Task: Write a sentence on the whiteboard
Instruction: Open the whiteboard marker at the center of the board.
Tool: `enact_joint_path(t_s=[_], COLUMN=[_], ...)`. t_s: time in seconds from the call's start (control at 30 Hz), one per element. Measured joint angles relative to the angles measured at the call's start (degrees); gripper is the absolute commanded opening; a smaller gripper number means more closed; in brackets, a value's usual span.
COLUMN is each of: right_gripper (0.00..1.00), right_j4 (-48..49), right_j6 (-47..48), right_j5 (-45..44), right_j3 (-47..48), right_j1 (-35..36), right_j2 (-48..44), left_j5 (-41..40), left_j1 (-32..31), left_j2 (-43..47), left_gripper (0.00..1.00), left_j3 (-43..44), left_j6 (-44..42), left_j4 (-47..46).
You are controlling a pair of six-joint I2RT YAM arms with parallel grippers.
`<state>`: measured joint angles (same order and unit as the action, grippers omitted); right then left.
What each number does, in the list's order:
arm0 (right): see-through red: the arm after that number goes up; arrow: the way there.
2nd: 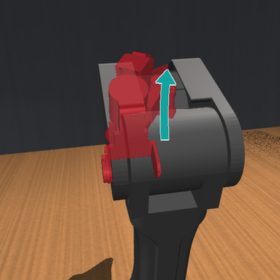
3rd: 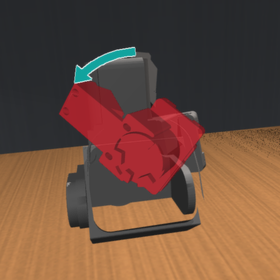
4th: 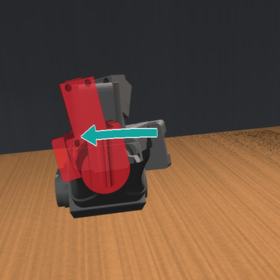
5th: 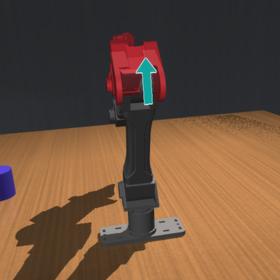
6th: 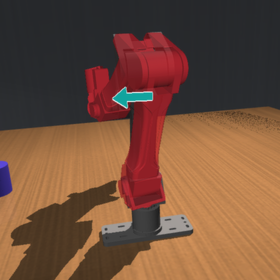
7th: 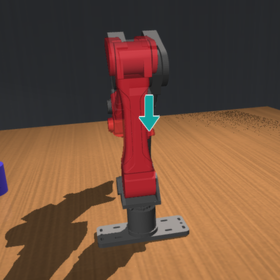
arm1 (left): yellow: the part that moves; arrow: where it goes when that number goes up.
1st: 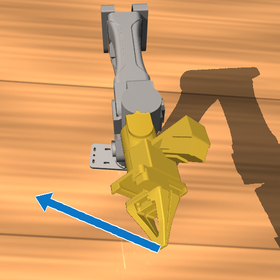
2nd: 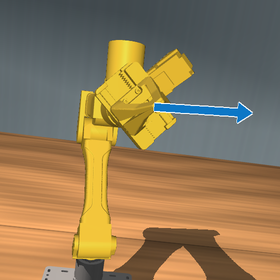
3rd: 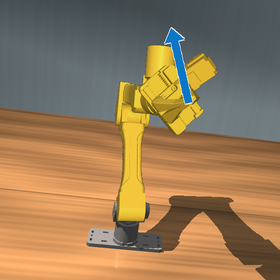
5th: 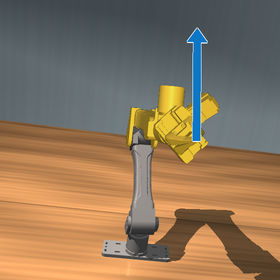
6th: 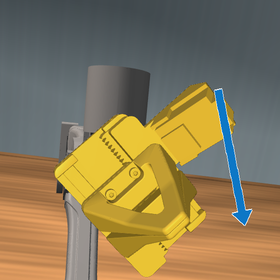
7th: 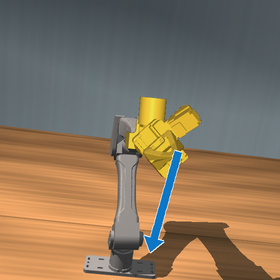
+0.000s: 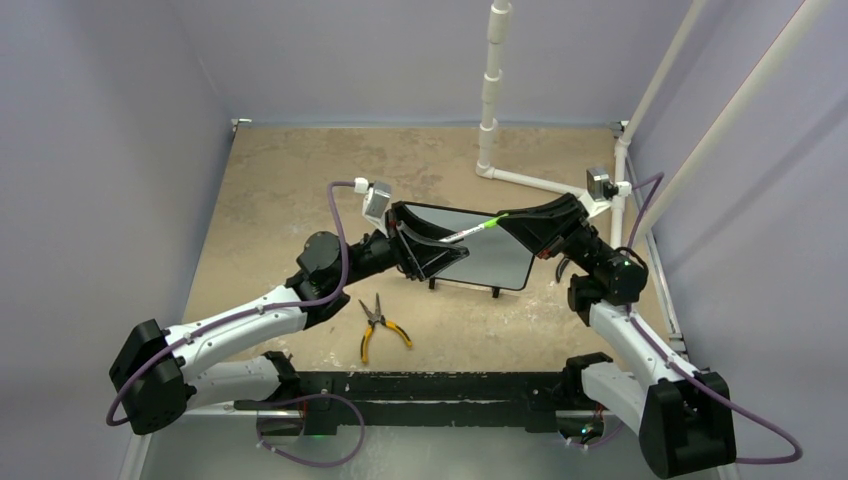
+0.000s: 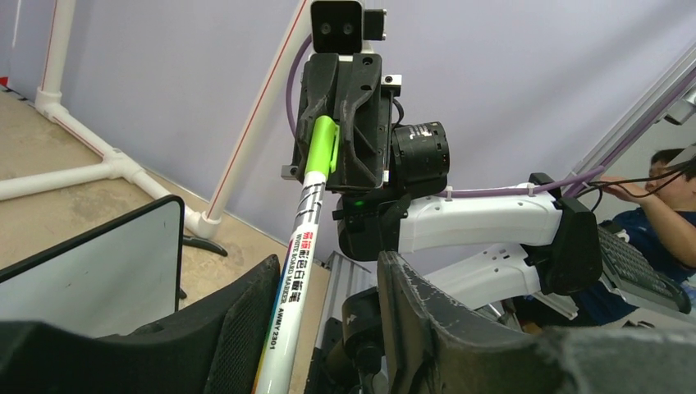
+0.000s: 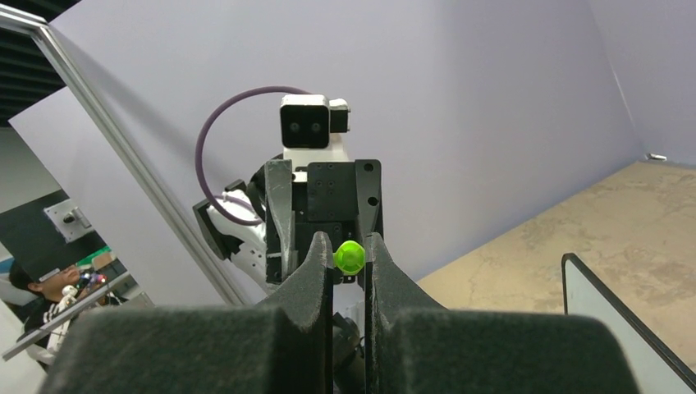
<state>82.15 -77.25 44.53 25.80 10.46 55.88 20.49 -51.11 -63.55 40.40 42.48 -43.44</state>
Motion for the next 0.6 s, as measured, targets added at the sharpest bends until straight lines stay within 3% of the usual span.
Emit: enact_joint_path(t_s=[0.27, 0.6], right_gripper=[0.00, 0.00], right_j4=[-0.3, -2.8], right_j6=[0.2, 0.4], right_j5=[-0.1, 0.0], right_j3=[0.0, -0.4], right_j1=[0.2, 0.5], right_j2=[-0.2, -1.9], left_j5=[-0.9, -0.5], left_j1=[0.2, 0.1], left_j2=[-0.7, 0.1], left_gripper=[0.00, 0.00], left_j3=[0.0, -2.1], left_j6=[1.7, 1.9], left_j4=[-1.1, -3.7])
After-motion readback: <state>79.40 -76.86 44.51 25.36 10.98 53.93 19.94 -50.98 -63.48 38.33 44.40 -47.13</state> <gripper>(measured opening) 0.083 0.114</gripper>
